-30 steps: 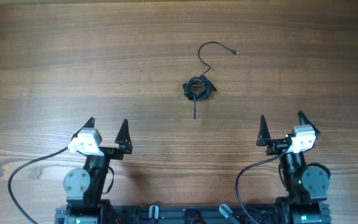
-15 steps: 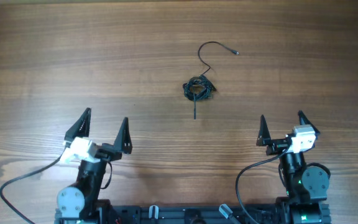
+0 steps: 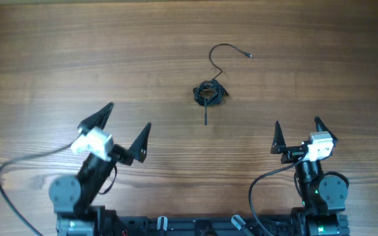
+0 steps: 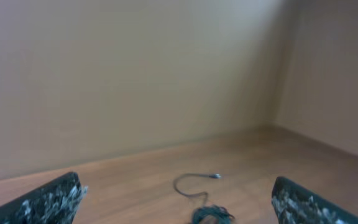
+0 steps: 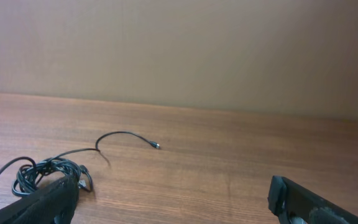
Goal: Untangle cables
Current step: 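Reach the left gripper forward to the black cable bundle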
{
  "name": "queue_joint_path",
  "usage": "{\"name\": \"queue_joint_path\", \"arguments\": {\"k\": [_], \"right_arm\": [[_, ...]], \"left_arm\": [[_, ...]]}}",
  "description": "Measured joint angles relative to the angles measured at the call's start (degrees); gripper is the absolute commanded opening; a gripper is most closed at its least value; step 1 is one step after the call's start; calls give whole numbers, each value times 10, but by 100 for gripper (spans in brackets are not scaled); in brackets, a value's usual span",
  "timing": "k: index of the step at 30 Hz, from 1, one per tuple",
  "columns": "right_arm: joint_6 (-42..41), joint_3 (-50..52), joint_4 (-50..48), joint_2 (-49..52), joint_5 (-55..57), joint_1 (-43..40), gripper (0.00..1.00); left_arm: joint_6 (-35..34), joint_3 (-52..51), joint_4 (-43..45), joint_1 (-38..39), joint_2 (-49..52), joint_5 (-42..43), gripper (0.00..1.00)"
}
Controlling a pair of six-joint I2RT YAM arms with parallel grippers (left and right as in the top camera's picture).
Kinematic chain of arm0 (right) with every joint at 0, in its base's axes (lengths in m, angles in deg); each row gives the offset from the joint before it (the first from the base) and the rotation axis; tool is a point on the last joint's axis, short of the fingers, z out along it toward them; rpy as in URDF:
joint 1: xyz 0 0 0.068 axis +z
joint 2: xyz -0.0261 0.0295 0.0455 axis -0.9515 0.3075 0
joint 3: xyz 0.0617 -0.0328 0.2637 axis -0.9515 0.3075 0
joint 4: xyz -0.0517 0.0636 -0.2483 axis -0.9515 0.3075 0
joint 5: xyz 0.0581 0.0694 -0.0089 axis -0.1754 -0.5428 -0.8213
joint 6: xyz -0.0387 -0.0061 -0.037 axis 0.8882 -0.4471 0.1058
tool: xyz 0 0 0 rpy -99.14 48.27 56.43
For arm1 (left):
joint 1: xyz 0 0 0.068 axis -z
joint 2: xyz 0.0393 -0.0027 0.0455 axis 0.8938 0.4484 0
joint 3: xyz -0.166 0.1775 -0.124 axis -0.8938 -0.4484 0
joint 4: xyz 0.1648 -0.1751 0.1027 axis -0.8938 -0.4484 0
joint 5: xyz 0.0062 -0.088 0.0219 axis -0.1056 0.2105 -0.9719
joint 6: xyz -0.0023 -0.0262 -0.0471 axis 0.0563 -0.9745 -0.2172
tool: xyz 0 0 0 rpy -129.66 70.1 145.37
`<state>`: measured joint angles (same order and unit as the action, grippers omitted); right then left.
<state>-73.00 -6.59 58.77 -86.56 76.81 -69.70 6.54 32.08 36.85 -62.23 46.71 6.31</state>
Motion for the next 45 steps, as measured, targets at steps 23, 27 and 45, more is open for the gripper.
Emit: {"name": "queue_joint_path", "arguments": {"k": [23, 27, 45], "right_arm": [[0, 0, 0, 0, 0, -2, 100], [0, 0, 0, 0, 0, -2, 100], [0, 0, 0, 0, 0, -2, 100]], "left_arm": [[14, 299, -91, 172, 494, 195, 100], [15, 301, -57, 224, 540, 132, 100], [-123, 301, -100, 248, 587, -72, 100]]}}
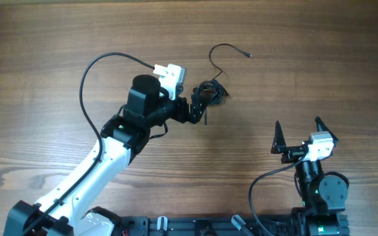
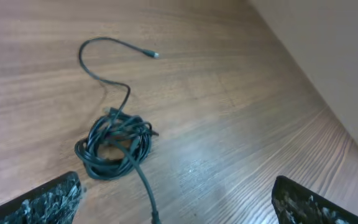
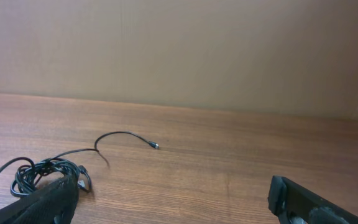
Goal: Untangle cables
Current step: 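Reach the left gripper forward to the black cable bundle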
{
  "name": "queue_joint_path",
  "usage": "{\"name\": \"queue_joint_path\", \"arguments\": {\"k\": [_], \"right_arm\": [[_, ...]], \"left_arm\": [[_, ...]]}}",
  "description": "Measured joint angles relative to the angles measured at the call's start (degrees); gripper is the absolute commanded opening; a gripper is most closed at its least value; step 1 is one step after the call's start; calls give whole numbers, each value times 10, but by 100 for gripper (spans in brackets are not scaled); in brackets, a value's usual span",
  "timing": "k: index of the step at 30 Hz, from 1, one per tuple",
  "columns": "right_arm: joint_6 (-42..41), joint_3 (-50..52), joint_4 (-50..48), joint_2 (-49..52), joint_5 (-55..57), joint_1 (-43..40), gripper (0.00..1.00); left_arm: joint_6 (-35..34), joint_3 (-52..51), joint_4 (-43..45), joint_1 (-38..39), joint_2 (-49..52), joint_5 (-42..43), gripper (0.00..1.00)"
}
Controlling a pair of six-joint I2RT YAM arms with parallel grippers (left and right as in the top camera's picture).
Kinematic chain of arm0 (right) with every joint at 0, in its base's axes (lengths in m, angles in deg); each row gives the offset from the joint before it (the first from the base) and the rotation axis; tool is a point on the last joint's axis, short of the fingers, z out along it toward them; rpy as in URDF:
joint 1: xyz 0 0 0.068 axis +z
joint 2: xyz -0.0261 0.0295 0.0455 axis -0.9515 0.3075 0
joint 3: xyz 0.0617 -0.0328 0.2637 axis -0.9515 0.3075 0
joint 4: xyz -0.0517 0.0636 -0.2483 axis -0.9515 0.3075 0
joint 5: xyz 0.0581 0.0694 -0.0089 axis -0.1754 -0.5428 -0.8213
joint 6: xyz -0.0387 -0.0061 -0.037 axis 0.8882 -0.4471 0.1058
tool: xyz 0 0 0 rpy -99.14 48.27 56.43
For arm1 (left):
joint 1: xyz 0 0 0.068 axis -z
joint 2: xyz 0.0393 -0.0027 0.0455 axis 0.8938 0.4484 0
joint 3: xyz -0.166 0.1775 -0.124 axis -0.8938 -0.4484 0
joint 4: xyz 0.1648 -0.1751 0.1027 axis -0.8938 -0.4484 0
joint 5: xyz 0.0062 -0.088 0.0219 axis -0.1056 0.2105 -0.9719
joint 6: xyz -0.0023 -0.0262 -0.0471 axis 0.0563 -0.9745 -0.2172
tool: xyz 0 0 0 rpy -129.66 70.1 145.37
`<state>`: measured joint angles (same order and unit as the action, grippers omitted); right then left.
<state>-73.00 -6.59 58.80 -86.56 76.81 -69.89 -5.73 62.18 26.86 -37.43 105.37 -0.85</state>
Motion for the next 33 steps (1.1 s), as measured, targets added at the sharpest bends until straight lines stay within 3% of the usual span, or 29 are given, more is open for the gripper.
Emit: {"name": "queue_joint_path", "arguments": {"k": [9, 14, 20, 25, 28, 33], "right_arm": [[0, 0, 0, 0, 0, 0, 100], [0, 0, 0, 0, 0, 0, 100], [0, 0, 0, 0, 0, 0, 100], [0, 0, 0, 0, 0, 0, 100], [0, 0, 0, 0, 0, 0, 100], [0, 0, 0, 0, 0, 0, 100]], "left_arm": [[-12, 1, 108, 12, 76, -41, 100], [-98, 1, 164, 12, 139, -142, 100], [-221, 1, 155, 12, 167, -224, 77], [-302, 1, 151, 13, 196, -246, 51], [-316, 2, 125, 18, 202, -251, 56], [-320, 3, 110, 37, 218, -251, 58]]}}
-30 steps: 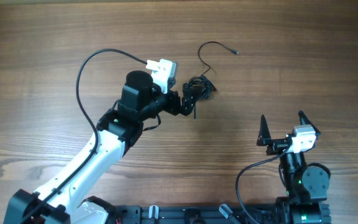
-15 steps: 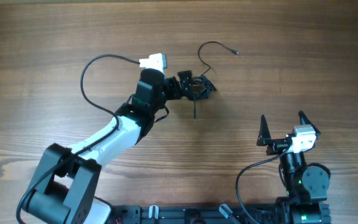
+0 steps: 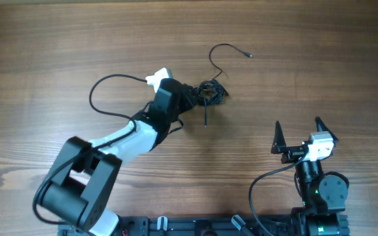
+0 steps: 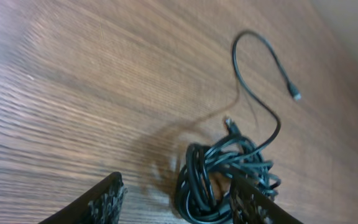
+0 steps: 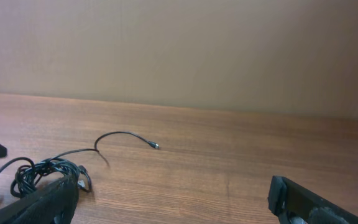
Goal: Untangle cables
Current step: 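Reach the left gripper forward to the black cable bundle, then close the left gripper on the cable bundle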
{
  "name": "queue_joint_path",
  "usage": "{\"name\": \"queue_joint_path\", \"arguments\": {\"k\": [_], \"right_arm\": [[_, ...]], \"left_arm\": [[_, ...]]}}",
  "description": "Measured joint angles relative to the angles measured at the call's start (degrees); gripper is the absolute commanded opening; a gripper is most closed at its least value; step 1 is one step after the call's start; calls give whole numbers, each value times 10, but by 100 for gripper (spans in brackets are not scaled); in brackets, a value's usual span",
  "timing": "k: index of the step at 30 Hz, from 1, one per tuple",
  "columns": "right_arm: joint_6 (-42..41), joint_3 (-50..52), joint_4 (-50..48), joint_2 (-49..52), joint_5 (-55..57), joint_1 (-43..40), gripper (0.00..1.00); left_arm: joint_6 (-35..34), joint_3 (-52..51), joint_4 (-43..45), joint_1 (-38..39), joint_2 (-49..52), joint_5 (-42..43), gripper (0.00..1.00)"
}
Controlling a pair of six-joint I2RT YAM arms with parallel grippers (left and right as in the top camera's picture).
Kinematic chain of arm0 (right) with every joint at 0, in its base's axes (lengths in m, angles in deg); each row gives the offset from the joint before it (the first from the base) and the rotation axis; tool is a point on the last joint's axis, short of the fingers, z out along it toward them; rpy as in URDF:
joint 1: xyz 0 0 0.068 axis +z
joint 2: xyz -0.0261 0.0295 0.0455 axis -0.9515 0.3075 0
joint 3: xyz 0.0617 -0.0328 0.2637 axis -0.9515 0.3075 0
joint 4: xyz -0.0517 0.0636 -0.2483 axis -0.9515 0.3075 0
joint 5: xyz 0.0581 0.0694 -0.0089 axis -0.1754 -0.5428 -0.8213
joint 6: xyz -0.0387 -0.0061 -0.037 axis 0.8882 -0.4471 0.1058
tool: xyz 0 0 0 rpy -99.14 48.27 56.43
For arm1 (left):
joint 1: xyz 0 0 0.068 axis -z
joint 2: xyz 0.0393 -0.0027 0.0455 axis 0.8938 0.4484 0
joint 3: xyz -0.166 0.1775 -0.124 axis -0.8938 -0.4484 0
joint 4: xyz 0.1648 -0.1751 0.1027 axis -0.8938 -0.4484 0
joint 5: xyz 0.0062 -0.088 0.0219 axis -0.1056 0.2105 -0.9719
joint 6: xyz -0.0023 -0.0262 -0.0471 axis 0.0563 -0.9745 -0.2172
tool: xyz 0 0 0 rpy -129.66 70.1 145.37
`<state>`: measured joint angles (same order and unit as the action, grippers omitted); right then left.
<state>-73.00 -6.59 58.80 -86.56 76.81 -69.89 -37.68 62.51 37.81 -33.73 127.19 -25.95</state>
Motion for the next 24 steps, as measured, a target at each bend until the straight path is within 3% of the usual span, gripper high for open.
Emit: {"name": "queue_joint_path", "arguments": {"k": [9, 11, 14, 22, 24], "right_arm": [[0, 0, 0, 0, 0, 0, 100], [0, 0, 0, 0, 0, 0, 100], [0, 0, 0, 0, 0, 0, 100], [0, 0, 0, 0, 0, 0, 100], [0, 0, 0, 0, 0, 0, 100]], "left_arm": [[0, 4, 159, 31, 116, 0, 51], [-2, 4, 185, 31, 129, 0, 25], [-3, 4, 190, 31, 131, -2, 4], [-2, 4, 182, 31, 128, -3, 4], [-2, 6, 134, 31, 108, -4, 4]]}}
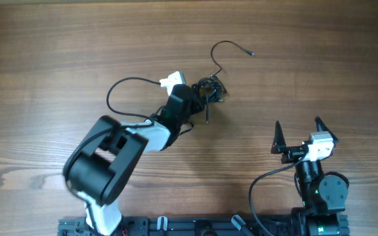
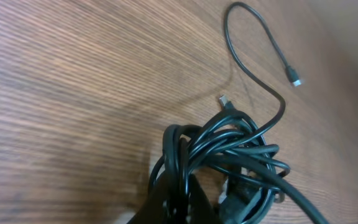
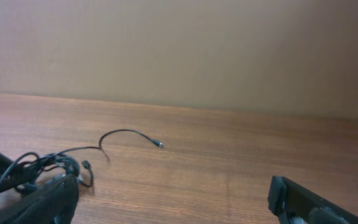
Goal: Untangle cables
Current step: 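Close the left gripper on the cable bundle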
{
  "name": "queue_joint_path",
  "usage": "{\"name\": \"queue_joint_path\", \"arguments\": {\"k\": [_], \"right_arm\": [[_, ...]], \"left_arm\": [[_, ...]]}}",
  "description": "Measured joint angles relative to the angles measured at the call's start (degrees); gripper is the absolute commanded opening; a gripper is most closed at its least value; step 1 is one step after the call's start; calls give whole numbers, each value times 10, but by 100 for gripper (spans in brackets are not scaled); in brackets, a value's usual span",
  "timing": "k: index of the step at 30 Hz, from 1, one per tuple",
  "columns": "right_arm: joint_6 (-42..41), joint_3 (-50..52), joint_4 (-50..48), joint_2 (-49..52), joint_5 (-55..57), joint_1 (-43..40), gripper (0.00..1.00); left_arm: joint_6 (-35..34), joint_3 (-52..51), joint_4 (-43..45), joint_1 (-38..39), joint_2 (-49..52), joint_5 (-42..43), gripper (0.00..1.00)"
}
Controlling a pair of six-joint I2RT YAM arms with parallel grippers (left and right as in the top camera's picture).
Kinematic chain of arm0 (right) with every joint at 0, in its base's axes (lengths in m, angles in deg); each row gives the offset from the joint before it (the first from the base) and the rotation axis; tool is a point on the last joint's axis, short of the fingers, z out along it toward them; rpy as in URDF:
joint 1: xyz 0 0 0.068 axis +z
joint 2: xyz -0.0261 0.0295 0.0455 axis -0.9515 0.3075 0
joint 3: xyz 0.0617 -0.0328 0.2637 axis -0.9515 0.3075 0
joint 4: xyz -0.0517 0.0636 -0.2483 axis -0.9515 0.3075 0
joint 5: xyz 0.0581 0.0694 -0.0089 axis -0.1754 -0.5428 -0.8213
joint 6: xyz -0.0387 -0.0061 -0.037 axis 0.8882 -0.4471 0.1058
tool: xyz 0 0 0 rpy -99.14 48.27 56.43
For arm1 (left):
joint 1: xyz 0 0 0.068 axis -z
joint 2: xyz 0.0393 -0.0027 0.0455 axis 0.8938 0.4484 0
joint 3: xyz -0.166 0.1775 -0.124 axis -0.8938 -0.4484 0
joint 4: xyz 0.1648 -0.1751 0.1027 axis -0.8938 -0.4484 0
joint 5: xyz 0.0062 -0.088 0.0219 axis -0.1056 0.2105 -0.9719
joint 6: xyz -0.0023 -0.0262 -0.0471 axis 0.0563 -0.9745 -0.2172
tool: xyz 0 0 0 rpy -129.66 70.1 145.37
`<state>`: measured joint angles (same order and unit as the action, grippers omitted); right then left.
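A black cable lies tangled in a small coil (image 1: 210, 87) on the wooden table, with one loose end (image 1: 231, 46) curving away to a small plug. My left gripper (image 1: 199, 97) reaches in from the left and is shut on the coil's left strands (image 2: 178, 163); the plug tip (image 2: 297, 81) lies beyond it. My right gripper (image 1: 297, 122) stands open near the front right, far from the cable, nothing between its fingers. In the right wrist view the coil (image 3: 42, 167) shows at the far left.
The wooden table (image 1: 320, 65) stretches on all sides of the coil. The left arm's own grey lead (image 1: 120, 88) loops on the table behind the wrist. A plain wall (image 3: 179, 50) stands beyond the table's far edge.
My left gripper was open astride the coil's left side; now it is shut on those strands. The coil and its loose end have shifted slightly. The right arm has not moved.
Both arms stood at the front with grippers open and the coil lay untouched mid-table. Then my left arm was stretched out just left of the coil, then open astride its left side. Now it grips the strands. The right arm stayed still.
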<state>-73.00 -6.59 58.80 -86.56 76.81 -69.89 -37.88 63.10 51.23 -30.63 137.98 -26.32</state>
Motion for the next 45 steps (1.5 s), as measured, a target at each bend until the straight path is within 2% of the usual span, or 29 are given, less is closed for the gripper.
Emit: {"name": "queue_joint_path", "arguments": {"k": [3, 5, 6, 8, 13, 14, 15, 16, 18, 20, 21, 23, 26, 27, 29, 30, 33, 39, 42, 43, 44, 45], "right_arm": [[0, 0, 0, 0, 0, 0, 100], [0, 0, 0, 0, 0, 0, 100], [0, 0, 0, 0, 0, 0, 100], [0, 0, 0, 0, 0, 0, 100], [0, 0, 0, 0, 0, 0, 100], [0, 0, 0, 0, 0, 0, 100], [0, 0, 0, 0, 0, 0, 100], [0, 0, 0, 0, 0, 0, 100], [0, 0, 0, 0, 0, 0, 100], [0, 0, 0, 0, 0, 0, 100], [0, 0, 0, 0, 0, 0, 100], [0, 0, 0, 0, 0, 0, 100], [0, 0, 0, 0, 0, 0, 100], [0, 0, 0, 0, 0, 0, 100], [0, 0, 0, 0, 0, 0, 100], [0, 0, 0, 0, 0, 0, 99], [0, 0, 0, 0, 0, 0, 100], [0, 0, 0, 0, 0, 0, 100], [0, 0, 0, 0, 0, 0, 100], [0, 0, 0, 0, 0, 0, 100], [0, 0, 0, 0, 0, 0, 100], [0, 0, 0, 0, 0, 0, 100]], "left_arm": [[-4, 0, -152, -1, -99, -2, 4], [18, 0, -242, 0, -173, 0, 4], [49, 0, -275, -1, -200, 9, 4], [162, 1, -346, -1, -255, 47, 4], [381, 1, -466, -1, -280, 99, 4], [403, 1, -474, -1, -280, 101, 20], [430, 1, -483, -1, -280, 104, 42], [468, 1, -489, -1, -280, 105, 97], [517, 1, -487, -1, -280, 89, 100], [527, 0, -456, -1, -280, 12, 100], [513, 0, -446, -2, -280, -14, 100], [421, 0, -423, -2, -280, -62, 100], [212, 2, -469, -2, -280, -93, 100], [99, 2, -509, -2, -280, -89, 100], [-56, -1, -534, -2, -280, -74, 100], [-112, -1, -533, -2, -280, -59, 100], [-195, -1, -543, -2, -280, -31, 100], [-303, -1, -533, -15, -283, -15, 100], [-332, -1, -598, -60, -326, -12, 99], [-348, 0, -626, -70, -344, -12, 94], [-374, 0, -663, -77, -365, -12, 81], [-393, 0, -692, -78, -379, -12, 76]]}}
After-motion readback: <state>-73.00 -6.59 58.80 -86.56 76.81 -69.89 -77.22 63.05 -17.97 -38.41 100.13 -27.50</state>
